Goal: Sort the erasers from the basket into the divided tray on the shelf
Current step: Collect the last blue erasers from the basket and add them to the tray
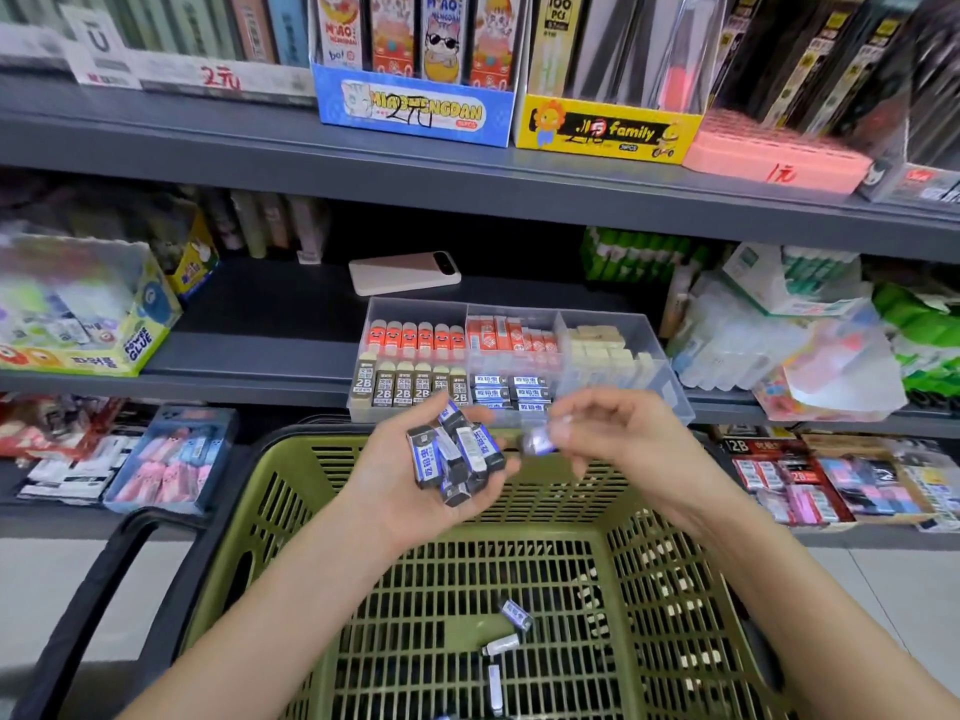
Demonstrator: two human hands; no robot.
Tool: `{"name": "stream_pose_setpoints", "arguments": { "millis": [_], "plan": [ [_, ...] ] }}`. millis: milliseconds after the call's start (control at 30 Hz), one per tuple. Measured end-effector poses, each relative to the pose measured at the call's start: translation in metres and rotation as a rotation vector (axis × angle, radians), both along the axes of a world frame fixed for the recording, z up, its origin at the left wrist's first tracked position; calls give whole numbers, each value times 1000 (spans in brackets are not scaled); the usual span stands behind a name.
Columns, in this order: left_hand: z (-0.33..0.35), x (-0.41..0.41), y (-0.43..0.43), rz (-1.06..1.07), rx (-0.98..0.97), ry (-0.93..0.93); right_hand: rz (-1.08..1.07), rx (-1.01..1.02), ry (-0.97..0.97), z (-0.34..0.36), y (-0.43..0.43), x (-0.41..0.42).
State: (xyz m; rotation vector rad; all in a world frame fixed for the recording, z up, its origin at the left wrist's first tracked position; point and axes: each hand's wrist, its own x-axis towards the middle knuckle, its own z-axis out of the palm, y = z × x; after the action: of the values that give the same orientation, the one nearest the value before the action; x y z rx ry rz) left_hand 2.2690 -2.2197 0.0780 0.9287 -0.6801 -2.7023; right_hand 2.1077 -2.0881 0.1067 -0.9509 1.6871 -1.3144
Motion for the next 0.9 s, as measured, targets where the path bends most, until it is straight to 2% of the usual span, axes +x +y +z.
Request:
{"name": "stream_pose_setpoints", "arguments": {
  "millis": [100, 167, 233, 300, 467, 667, 800, 900],
  "plan": [
    [8, 2, -17, 57, -56, 29, -191, -16, 62, -3, -28, -20],
    [13, 3, -28, 89, -99, 26, -234, 74, 244, -11, -51, -23],
    [16, 2, -37, 105, -136, 14, -196, 155, 452, -19, -70, -22],
    [18, 0, -44, 118, -160, 6, -100, 200, 548, -22, -82, -23],
    [20, -8, -53, 137, -168, 26, 70, 269, 619, -24, -91, -29],
    [23, -15, -58, 148, -134, 47, -4, 237, 552, -27, -97, -32],
    [26, -17, -59, 144, -137, 30, 109, 319, 824, -26, -95, -28],
    [27, -18, -57, 119, -133, 11, 139, 309, 960, -21, -93, -27]
  ]
}}
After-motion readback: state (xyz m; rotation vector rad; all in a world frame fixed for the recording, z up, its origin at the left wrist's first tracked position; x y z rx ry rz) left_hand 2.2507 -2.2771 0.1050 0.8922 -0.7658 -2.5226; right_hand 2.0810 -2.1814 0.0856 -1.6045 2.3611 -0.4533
